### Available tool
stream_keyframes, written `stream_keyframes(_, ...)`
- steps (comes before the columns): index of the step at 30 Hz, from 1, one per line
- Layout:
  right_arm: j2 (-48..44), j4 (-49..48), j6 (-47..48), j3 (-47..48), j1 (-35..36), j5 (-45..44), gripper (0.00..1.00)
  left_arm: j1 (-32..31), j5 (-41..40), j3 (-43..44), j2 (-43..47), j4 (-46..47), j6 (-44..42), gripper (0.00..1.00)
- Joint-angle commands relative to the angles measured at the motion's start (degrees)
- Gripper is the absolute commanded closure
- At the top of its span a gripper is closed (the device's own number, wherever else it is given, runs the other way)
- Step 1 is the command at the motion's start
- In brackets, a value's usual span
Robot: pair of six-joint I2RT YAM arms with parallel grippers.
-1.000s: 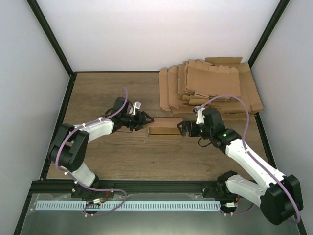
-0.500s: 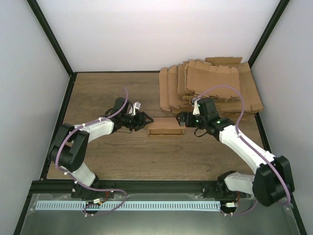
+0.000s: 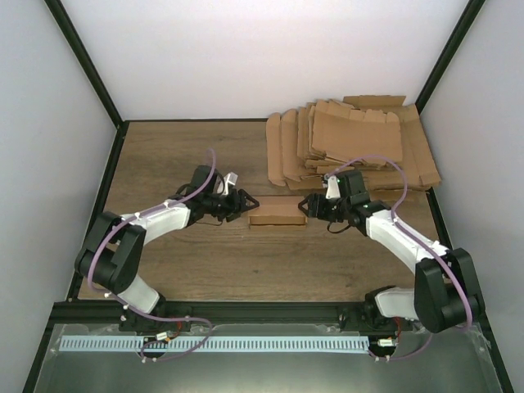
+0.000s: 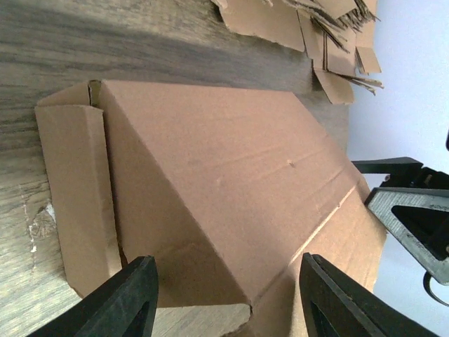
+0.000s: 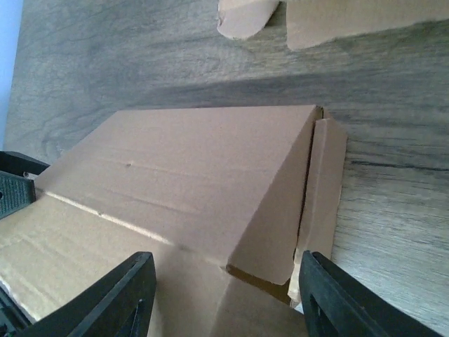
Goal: Fold the paper box
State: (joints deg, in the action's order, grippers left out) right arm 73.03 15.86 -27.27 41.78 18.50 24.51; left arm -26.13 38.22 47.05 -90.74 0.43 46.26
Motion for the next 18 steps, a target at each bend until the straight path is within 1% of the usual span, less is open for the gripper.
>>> stream_keyframes(1,1.4,-3.2,-1.4,-0.2,-0.7,2.9,0.42,-0.7,0.8,-0.7,-0.1,1.7,-0.2,0.44)
stream_keyframes(5,2.7,-4.7,-1.6,-1.0,-0.7,1.4,0.50,-0.8,0.9,-0.6,-0.4,2.0,-0.2,0.48)
stream_keyframes(7,3.6,-5.8,-1.5,-1.3,-0.6,1.2,0.52,-0.9,0.9,-0.5,-0.6,1.9,-0.4,0.48)
stream_keyframes(13,6.3,-9.1,-2.8,-2.1,-0.6,3.5,0.59,-1.1,1.2,-0.5,-1.3,1.9,-0.6,0.52)
stream_keyframes(18,7.6,-10.6,-3.1,-2.5,-0.7,4.5,0.61,-1.4,1.3,-0.5,-1.8,2.0,-0.6,0.53)
